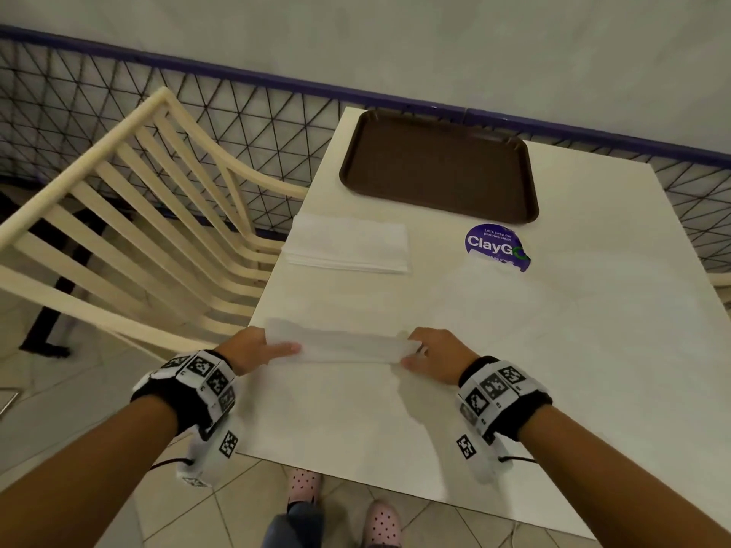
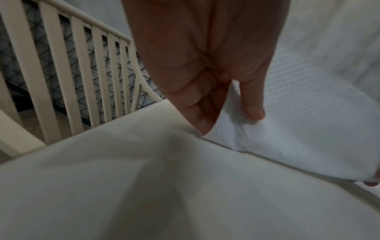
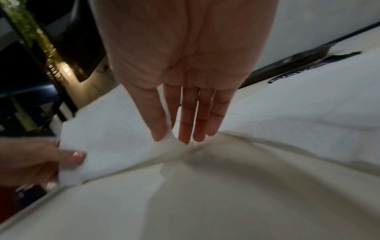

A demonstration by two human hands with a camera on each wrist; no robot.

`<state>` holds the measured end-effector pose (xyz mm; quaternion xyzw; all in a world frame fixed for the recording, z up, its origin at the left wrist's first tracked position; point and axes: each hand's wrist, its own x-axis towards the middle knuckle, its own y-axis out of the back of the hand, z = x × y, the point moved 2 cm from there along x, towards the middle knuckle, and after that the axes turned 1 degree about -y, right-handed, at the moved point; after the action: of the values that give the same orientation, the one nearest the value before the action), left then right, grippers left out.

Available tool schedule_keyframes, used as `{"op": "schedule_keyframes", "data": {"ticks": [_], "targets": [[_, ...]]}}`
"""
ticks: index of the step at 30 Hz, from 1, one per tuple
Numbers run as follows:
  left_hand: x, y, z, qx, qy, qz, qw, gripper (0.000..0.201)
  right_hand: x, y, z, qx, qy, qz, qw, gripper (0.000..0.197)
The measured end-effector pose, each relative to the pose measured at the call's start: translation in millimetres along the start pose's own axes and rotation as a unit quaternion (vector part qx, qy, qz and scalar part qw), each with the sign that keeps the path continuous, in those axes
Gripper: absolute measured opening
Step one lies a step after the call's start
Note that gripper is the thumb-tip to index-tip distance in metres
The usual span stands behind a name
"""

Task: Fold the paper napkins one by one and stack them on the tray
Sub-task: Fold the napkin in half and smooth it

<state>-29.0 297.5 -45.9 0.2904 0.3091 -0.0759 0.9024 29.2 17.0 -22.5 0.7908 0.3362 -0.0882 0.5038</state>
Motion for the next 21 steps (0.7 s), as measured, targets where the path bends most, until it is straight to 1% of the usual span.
{"op": "schedule_keyframes", "data": {"ticks": [2,3,4,5,6,7,8,9,10,12,13,16,18,21], "targets": [[2,3,1,-0.039,0.021,0.007,0.999,0.049,7,8,-2,0.046,-0.019,0.021,0.999,0.028],[2,5,3,-0.047,0.025,0.010,0.999,0.054,12,11,-2,0.072,-0.026,0.025,0.997,0.022],[5,7,2,-0.053,0.031,0.014,0.998,0.065,17,12,-3,0.108,-0.032,0.030,0.993,0.020],[7,9,3,-0.054,0.039,0.014,0.998,0.071,21,12,-5,0.154,-0.045,0.030,0.987,0.025],[9,9,3,-0.052,0.046,0.015,0.997,0.068,25,10,-6,0.210,-0.060,0.027,0.976,0.029],[9,9,5,-0.046,0.050,0.013,0.998,0.057,29,7,-7,0.265,-0.077,0.024,0.961,0.030],[11,10,3,-0.038,0.055,0.015,0.998,0.046,33,4,-8,0.301,-0.089,0.027,0.949,0.032],[12,10,4,-0.033,0.062,0.016,0.997,0.037,36,2,-9,0.313,-0.102,0.030,0.944,0.035],[14,11,4,-0.034,0.067,0.015,0.997,0.031,39,-1,-10,0.307,-0.110,0.035,0.945,0.037],[16,11,5,-0.046,0.075,0.013,0.996,0.026,43,-3,-12,0.274,-0.125,0.037,0.953,0.036],[17,12,5,-0.058,0.080,0.012,0.995,0.027,46,-4,-13,0.262,-0.135,0.034,0.955,0.034],[19,15,5,-0.075,0.096,0.012,0.992,0.035,52,-6,-13,0.243,-0.157,0.025,0.957,0.019],[19,16,6,-0.077,0.098,0.014,0.992,0.034,55,-7,-13,0.234,-0.166,0.027,0.958,0.016],[21,17,6,-0.067,0.096,0.023,0.993,0.025,58,-8,-13,0.231,-0.181,0.032,0.956,0.016]]}}
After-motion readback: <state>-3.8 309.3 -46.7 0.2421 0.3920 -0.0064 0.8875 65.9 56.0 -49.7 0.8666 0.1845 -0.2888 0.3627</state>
